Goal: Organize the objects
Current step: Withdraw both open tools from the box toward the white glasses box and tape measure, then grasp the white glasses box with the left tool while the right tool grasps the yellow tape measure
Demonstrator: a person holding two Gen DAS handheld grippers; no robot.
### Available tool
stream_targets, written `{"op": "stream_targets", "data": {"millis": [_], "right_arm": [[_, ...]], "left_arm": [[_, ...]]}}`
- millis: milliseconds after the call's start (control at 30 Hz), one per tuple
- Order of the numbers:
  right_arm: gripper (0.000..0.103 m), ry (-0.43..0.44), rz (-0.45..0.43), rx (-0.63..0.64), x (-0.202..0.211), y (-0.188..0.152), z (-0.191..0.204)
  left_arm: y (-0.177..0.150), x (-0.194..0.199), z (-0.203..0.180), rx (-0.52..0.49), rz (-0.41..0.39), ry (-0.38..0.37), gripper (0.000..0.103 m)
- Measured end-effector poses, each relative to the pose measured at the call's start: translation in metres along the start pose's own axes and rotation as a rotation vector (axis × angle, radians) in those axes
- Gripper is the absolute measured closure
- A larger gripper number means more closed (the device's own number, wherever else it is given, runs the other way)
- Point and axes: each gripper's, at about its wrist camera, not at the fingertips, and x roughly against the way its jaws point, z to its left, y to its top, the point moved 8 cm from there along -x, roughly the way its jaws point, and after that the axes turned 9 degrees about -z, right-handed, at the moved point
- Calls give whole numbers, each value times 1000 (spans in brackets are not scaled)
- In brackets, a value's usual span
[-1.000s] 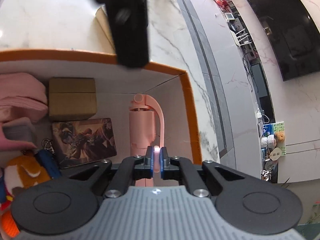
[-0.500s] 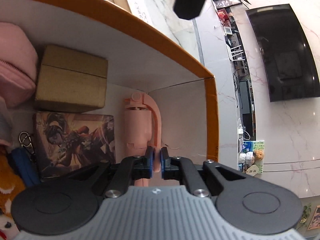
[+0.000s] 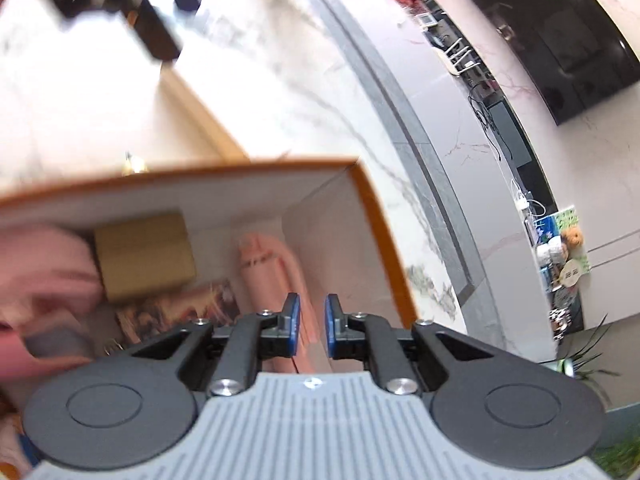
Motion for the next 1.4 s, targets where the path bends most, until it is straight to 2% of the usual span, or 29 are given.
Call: {"op": "stream_targets", "data": {"millis": [133,200,300,400,600,767,900,1133,1400], "right_arm": [[87,80,-79,-130,14,36,-13],[86,131,-101,-179,17,56,-3],[83,186,-114,-177,3,75,8],[78,218,-78,-159,-26,84,19],[76,329,27,-222,-72,85,32],[71,355,80,-229,-88,78,39],[70,378,105,-232,-97,76,42],[68,402,130,-233,-102,76,47],[65,413,150,-228,-103,77,53]], "left_arm": [[-8,-8,3,-126,24,-26,31],[-10,-15,7,-173,37,-29,29],[-12,-29,12,-251,52,-46,27],[-15,-49,16,-316,78,-76,26],[-28,-98,25,-342,140,-118,26],[-31,-122,34,-308,183,-185,26],[-32,-132,35,-328,201,-217,26],[-33,-140,33,-318,204,-226,25],[-35,-137,33,-299,206,-202,28]]}}
